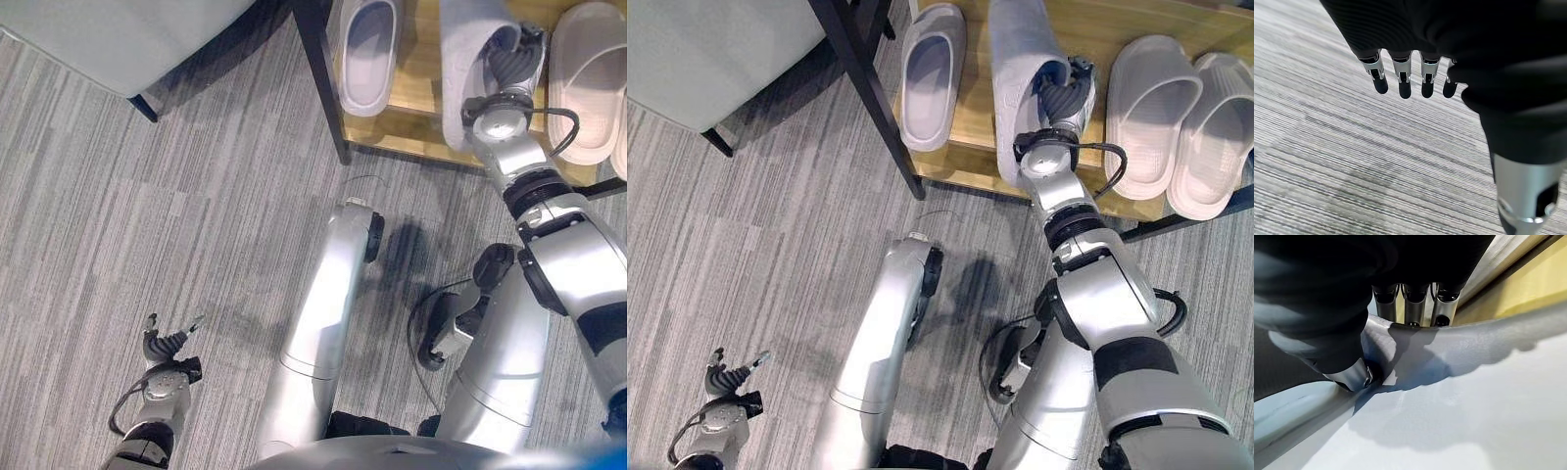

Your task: Arrange the slippers neatly on the shoe rack.

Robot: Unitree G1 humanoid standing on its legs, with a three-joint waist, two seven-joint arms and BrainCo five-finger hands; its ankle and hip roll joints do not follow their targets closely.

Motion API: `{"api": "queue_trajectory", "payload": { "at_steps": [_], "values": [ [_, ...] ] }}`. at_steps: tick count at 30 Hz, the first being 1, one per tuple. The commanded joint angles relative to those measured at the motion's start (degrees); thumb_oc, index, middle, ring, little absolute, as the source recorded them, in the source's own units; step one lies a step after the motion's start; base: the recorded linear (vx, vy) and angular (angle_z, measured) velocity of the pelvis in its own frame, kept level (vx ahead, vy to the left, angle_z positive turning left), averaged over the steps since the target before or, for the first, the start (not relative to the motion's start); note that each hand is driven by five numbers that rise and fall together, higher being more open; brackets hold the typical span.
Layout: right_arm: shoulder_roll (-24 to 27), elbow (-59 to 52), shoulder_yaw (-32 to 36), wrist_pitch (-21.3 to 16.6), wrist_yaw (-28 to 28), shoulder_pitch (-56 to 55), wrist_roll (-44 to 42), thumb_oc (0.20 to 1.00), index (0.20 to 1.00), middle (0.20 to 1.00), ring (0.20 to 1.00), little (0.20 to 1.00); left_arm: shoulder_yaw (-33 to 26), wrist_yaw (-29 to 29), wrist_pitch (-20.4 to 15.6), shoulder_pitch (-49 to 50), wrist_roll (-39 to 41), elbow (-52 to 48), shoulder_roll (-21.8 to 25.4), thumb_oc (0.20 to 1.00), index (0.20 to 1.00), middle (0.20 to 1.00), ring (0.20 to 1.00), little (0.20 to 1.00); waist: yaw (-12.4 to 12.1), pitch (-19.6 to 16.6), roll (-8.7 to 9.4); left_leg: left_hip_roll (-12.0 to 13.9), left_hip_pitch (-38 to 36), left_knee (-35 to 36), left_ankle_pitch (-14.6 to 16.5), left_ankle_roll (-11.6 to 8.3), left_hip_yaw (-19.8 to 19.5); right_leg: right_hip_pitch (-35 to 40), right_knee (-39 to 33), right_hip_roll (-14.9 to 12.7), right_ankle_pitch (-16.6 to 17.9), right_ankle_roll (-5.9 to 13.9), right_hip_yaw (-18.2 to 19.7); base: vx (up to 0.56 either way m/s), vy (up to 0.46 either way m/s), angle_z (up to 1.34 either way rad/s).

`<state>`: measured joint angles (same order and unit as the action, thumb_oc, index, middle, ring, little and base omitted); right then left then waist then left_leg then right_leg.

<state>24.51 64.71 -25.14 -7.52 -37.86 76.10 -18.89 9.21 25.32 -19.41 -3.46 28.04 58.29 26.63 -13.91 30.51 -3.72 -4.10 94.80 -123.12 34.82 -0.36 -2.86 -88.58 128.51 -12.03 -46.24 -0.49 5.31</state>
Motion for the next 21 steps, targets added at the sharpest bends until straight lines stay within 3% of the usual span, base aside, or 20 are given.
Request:
{"api": "queue_trajectory", "payload": {
  "at_steps": [1,8,9,17,21],
  "values": [
    [0.85,-0.87,-2.27,-2.08,-0.05,8.47,2.17,0.2,0.2,0.2,0.2,0.2,3.98,0.77,-1.6,0.97,0.1,0.69,3.47,1.0,1.0,1.0,1.0,1.0,-2.85,-0.72,-2.2,-3.0,-4.84,1.76,7.66,3.58,-10.27,5.47,-0.89,-3.41,7.87,-3.86,7.61,0.01,0.04,0.0],
    [2.42,4.32,-2.14,-1.84,-0.79,10.02,1.22,0.2,0.2,0.2,0.2,0.2,5.59,0.52,-2.04,1.24,-0.36,1.91,3.55,1.0,1.0,1.0,1.0,1.0,-4.2,-0.72,-3.13,-3.56,-4.84,0.99,8.49,3.41,-10.78,6.88,-0.84,-4.22,8.6,-3.65,7.46,-0.01,0.016,0.05],
    [2.87,5.42,-1.81,-1.87,-0.52,9.85,0.59,1.0,1.0,1.0,1.0,1.0,5.84,0.46,-2.06,1.05,-0.45,2.14,3.34,1.0,1.0,1.0,1.0,1.0,-4.34,-0.72,-3.2,-3.73,-4.84,0.88,8.57,3.26,-10.79,7.33,-0.86,-4.39,8.79,-3.67,7.53,-0.01,0.0,0.05],
    [1.47,6.06,0.31,-3.26,-1.86,8.6,-1.96,1.0,1.0,1.0,1.0,1.0,7.61,0.25,-1.18,0.98,-1.81,4.33,1.76,1.0,1.0,1.0,1.0,1.0,-3.3,-0.72,-2.71,-3.95,-4.84,0.82,8.19,2.26,-9.97,7.25,0.82,-4.42,8.46,-5.2,9.11,-0.03,0.008,0.01],
    [0.23,0.39,3.02,-4.46,-3.15,5.42,-3.04,1.0,1.0,1.0,1.0,1.0,6.73,0.46,-0.1,1.19,-1.79,6.56,0.37,1.0,1.0,1.0,1.0,1.0,-1.81,-0.72,-1.9,-3.63,-4.84,1.09,8.1,1.53,-9.34,6.72,1.55,-4.13,8.3,-5.32,9.89,-0.04,-0.002,0.0]
  ]
}}
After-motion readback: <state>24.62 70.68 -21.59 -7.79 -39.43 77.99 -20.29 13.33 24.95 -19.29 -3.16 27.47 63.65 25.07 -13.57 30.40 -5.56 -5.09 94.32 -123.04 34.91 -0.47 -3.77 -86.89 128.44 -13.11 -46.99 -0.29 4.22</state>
